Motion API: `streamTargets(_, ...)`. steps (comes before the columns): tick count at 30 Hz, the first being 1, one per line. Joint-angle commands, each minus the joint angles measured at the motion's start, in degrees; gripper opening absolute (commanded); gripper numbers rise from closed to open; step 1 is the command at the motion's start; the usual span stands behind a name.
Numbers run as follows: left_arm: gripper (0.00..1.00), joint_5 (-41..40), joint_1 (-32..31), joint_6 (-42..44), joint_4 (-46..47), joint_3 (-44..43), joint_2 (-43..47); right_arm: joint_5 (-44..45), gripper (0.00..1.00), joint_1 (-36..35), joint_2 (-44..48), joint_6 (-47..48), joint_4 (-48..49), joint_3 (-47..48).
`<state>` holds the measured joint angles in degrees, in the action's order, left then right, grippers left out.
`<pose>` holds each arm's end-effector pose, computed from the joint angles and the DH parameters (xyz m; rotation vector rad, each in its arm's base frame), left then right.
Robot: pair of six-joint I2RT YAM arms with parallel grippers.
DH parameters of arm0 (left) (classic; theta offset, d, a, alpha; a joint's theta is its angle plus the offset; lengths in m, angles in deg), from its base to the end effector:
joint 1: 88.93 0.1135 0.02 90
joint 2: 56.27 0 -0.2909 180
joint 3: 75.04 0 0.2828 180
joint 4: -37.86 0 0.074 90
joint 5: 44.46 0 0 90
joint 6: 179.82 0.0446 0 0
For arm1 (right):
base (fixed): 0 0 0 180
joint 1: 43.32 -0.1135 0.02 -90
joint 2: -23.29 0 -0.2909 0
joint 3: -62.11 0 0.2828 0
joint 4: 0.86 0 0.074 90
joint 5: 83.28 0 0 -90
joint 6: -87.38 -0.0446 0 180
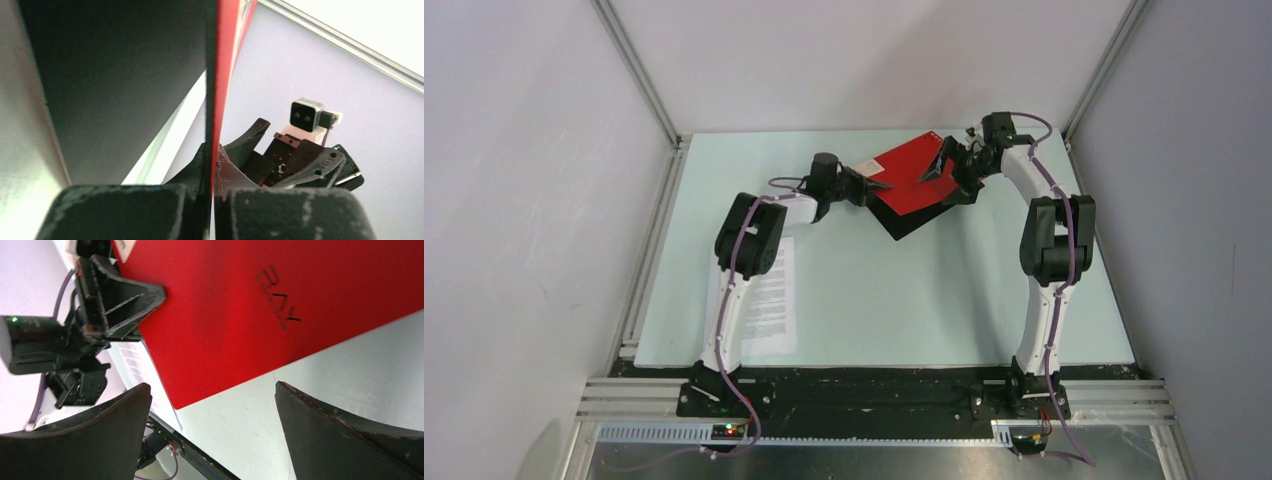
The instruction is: Put the files into the folder
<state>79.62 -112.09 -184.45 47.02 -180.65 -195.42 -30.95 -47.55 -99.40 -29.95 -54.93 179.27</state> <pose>0.5205 -0.2498 0.1017 -1.0325 2.2596 -1.7312 0.5105 0.0651 0.2368 0.2865 2.6136 1.0528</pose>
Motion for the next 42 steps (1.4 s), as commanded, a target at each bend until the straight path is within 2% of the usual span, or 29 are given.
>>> streamTargets(1, 0.00, 1.07, -0.99, -5.60, -5.10, 0.87, 3.61, 7.36, 0.98, -0.38, 2.48, -1.31, -4.11, 2.50)
streamTargets(6, 0.00, 1.05, -1.31, -6.30, -5.92, 2.12, 4.64, 7.14, 0.96, -1.40, 5.52, -2.90, -5.37, -0.59)
streamTargets(10, 0.00, 2.00, -1.51, -6.98, -6.12, 2.81, 5.27, 7.82, 0.95, -1.94, 5.16, -6.00, -2.65, -1.86)
streamTargets(17, 0.01, 3.20, -1.75, -7.45, -8.39, 4.94, 7.76, 12.35, 0.87, -1.03, -2.43, -8.00, -4.64, 6.75)
streamTargets(20, 0.04, 4.17, -1.91, -7.44, -11.14, 4.91, 8.28, 8.38, 0.85, 0.16, -3.35, -10.86, -2.39, 6.37)
streamTargets(23, 0.04, 4.60, -2.08, -7.47, -13.08, 4.73, 8.49, 0.32, 0.83, 1.13, -4.48, -13.84, 3.85, 5.88)
streamTargets(26, 0.00, 3.32, -2.17, -6.32, -16.04, 3.84, 8.75, -1.09, 0.81, 1.75, -4.23, -13.80, 3.07, 6.41)
streamTargets(29, 0.00, 3.33, -2.35, -5.74, -16.95, 3.11, 8.71, -0.64, 0.84, 2.84, -1.42, -14.31, 3.35, 0.95)
streamTargets(31, 0.00, 4.48, -2.53, -5.71, -17.07, 2.57, 8.65, -1.31, 0.90, 3.38, -0.39, -15.92, 5.84, -2.74)
streamTargets(34, 0.00, 5.26, -2.74, -6.23, -18.00, 2.06, 8.62, -3.56, 0.90, 3.60, -1.69, -20.19, 14.68, -6.24)
streamTargets(38, 0.00, 5.69, -2.94, -7.30, -18.32, 2.23, 8.99, -5.38, 0.86, 3.01, -4.03, -23.48, 23.96, -6.47)
streamTargets(40, 0.00, 5.69, -3.18, -7.40, -18.64, 2.67, 9.10, -6.28, 0.82, 2.98, -4.75, -24.69, 26.25, -5.42)
streamTargets(42, 0.03, 5.80, -3.55, -7.42, -19.51, 3.19, 9.07, -6.56, 0.72, 3.31, -4.66, -25.22, 28.31, -4.95)
